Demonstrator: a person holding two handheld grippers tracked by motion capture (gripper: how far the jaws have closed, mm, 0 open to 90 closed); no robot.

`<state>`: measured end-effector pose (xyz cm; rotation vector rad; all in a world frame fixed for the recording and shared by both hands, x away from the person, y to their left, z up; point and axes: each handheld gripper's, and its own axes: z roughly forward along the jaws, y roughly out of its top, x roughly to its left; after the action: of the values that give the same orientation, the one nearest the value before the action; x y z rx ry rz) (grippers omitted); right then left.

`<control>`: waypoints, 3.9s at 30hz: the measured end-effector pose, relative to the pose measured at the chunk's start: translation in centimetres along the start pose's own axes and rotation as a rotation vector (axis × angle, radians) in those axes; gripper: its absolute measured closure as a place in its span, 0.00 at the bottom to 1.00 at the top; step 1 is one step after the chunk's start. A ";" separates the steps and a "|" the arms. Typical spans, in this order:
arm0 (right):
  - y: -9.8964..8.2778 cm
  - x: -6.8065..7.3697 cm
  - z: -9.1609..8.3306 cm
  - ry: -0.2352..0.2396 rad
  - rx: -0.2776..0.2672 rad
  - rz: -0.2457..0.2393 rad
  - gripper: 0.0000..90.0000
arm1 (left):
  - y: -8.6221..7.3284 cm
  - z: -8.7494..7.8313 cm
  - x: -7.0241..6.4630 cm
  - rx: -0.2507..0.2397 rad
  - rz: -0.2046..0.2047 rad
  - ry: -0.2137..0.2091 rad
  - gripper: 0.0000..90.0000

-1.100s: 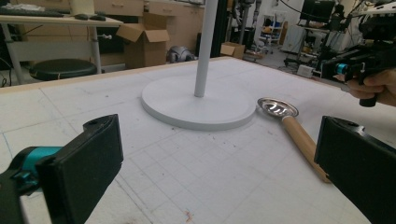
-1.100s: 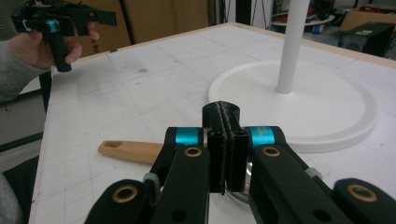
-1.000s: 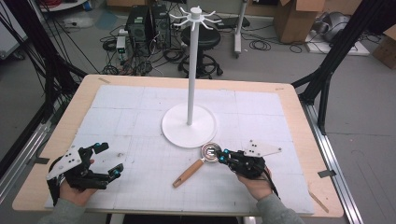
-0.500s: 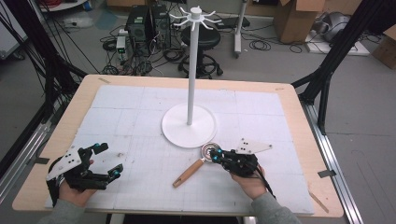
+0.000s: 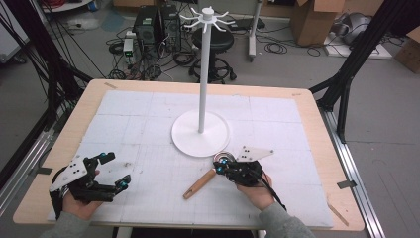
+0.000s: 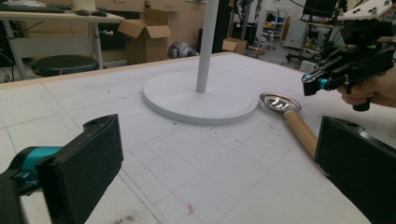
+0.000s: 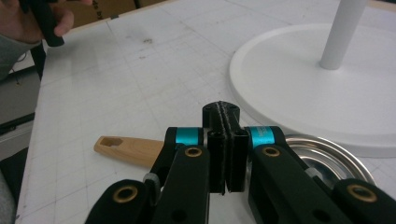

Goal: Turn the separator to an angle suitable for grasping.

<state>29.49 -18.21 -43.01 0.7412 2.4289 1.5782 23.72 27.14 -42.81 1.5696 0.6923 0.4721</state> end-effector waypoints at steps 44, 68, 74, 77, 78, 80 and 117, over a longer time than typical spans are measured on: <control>1.2 -1.2 5.6 -0.074 0.278 -0.038 1.00 | -0.3 -0.9 0.3 0.009 -0.016 0.023 0.02; 1.2 -0.9 5.2 -0.083 0.321 -0.056 1.00 | -0.3 -1.0 0.3 0.007 -0.018 0.026 0.02; 1.1 -0.8 4.9 -0.083 0.330 -0.048 1.00 | -0.3 -1.1 0.3 0.005 -0.019 0.027 0.02; 1.0 -0.8 4.7 -0.086 0.332 -0.048 1.00 | -0.2 -1.0 0.1 0.002 -0.014 0.022 0.02; 1.0 -0.8 4.7 -0.084 0.331 -0.048 1.00 | -0.2 -1.0 0.1 0.002 -0.013 0.022 0.02; 1.0 -0.7 4.5 -0.090 0.336 -0.047 1.00 | -0.2 -1.0 0.1 0.002 -0.012 0.021 0.02; -0.9 -1.8 0.5 -0.111 0.320 0.000 1.00 | -0.2 -0.3 0.3 0.007 -0.016 0.003 0.02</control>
<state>30.93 -18.98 -44.31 0.8517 2.6256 1.1250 23.71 27.54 -42.98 1.5691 0.7087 0.4611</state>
